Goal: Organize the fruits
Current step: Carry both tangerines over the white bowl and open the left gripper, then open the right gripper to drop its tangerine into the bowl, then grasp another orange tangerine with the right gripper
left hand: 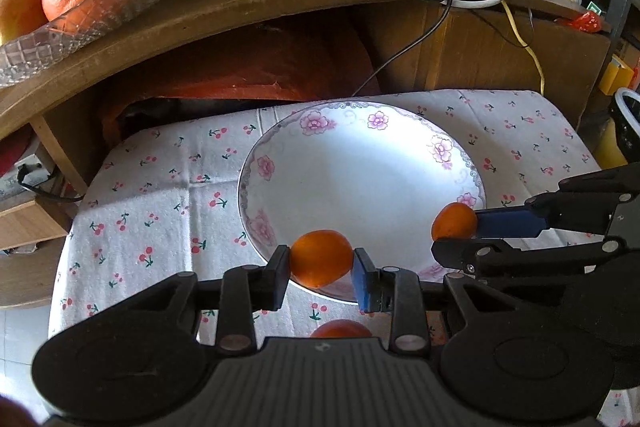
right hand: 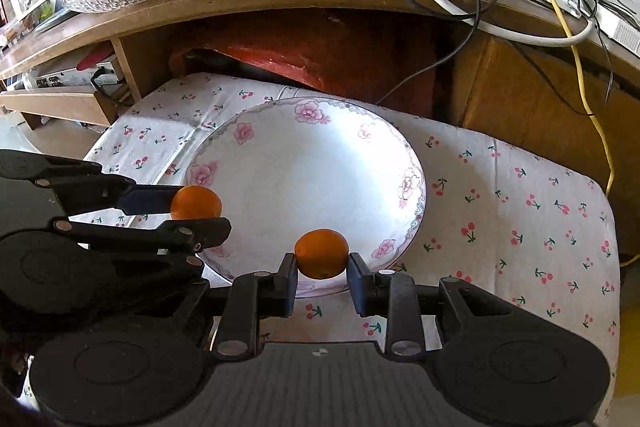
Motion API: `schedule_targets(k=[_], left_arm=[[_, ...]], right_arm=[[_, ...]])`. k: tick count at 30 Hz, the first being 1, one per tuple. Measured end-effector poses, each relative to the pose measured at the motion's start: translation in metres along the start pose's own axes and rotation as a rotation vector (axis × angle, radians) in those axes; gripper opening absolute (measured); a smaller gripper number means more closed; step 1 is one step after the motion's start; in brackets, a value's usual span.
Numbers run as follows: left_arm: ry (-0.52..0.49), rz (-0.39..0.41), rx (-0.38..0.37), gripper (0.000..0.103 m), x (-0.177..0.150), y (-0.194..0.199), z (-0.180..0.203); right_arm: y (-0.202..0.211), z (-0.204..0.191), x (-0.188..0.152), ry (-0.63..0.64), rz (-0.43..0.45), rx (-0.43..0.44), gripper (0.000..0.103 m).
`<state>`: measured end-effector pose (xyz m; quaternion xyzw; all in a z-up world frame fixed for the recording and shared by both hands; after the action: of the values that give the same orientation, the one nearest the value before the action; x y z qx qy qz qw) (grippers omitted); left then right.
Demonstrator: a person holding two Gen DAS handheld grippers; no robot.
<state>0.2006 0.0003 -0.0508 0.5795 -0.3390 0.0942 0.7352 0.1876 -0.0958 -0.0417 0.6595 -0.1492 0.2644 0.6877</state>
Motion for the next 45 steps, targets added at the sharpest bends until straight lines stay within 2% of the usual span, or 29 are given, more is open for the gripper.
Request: schedule_targets(k=[15,28,45], left_arm=[[0.026,-0.002,0.010,0.048,0.002,0.000,-0.002],[0.036,0.041,-0.012,0.052,0.003,0.016,-0.006],[-0.040,-0.004,-0.071,0.052,-0.026,0.037,0.007]], right_arm=[[0.002,0.002,0.000,-0.013,0.014,-0.009,0.028],[0.019,0.002,0.002,-0.025,0.051,-0.007,0.032],[0.043,0.002,-0.029,-0.023,0.027,0.000,0.034]])
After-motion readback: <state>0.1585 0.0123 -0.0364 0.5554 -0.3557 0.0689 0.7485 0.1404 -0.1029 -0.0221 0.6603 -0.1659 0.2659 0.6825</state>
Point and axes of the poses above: each gripper's, at about its wrist camera, not at the fingertips, and y roughly against the way its jaws point, z to its right, x to its top, the point moved 3 cm from there along -y, roughly the way its jaws point, and after that the axes turned 8 degrees about -x, right-handed, at the moved point
